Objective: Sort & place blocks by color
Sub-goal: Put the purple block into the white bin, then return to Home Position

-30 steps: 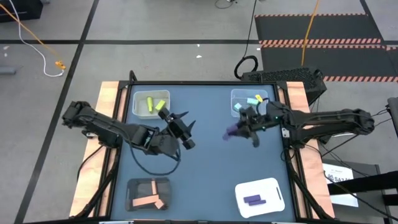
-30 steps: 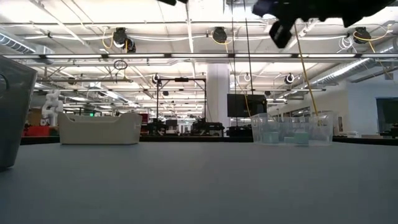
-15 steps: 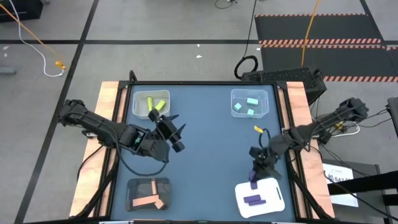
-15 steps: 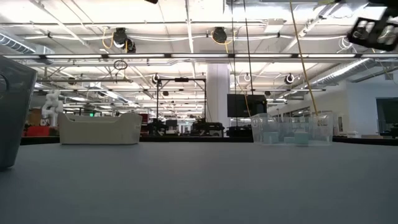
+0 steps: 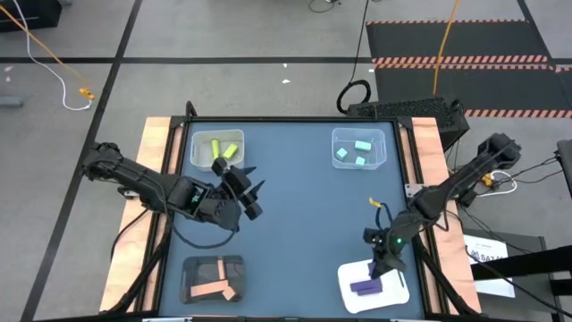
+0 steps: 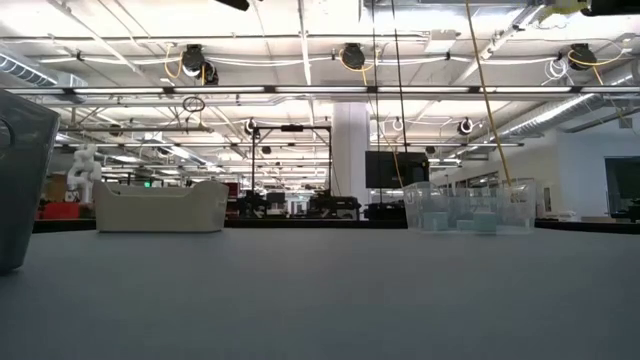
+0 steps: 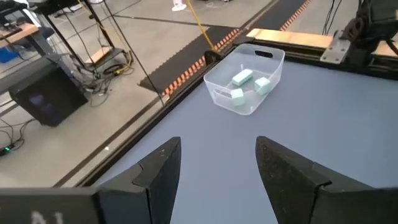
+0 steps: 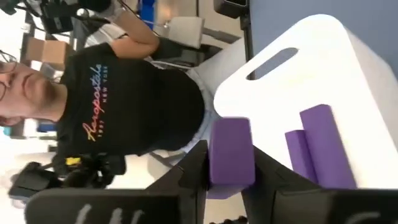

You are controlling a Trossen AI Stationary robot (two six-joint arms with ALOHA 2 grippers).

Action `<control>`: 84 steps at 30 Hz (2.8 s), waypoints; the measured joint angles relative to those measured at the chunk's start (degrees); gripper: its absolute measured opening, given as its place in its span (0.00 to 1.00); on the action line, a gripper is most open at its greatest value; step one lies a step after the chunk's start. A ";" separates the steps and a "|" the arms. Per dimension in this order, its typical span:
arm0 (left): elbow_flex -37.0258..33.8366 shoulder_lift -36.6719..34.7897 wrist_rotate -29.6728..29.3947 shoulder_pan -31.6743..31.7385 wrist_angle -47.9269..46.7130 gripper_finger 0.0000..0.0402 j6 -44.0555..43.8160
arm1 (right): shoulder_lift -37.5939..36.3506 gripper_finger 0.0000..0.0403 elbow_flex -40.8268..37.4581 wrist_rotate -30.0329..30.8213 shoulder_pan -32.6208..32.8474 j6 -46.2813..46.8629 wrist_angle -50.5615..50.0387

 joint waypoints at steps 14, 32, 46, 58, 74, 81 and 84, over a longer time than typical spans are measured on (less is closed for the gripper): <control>-0.03 -1.19 0.29 -0.85 -2.14 0.52 3.11 | 2.75 0.50 -1.79 4.20 0.92 0.35 6.93; -0.03 -13.44 11.80 2.85 -15.44 0.52 -4.69 | 0.15 0.65 -1.79 -4.45 -16.00 -9.39 10.19; -6.53 -20.90 16.24 3.02 -16.22 0.52 1.34 | -8.39 0.65 -1.77 -7.76 -41.81 -38.21 10.16; -32.03 -33.80 15.85 8.23 9.14 0.52 9.62 | -10.79 0.65 -1.75 -2.85 -56.07 -49.74 10.10; -55.40 -42.14 32.52 17.00 47.85 0.52 23.82 | -10.69 0.65 -1.71 -2.95 -67.50 -55.95 4.46; -65.09 -42.12 43.70 18.10 67.40 0.52 26.66 | -10.69 0.65 -1.71 -3.08 -68.24 -56.16 2.40; -67.44 -42.12 45.78 18.10 71.30 0.52 26.67 | -10.69 0.65 -1.71 -3.08 -68.24 -59.45 1.58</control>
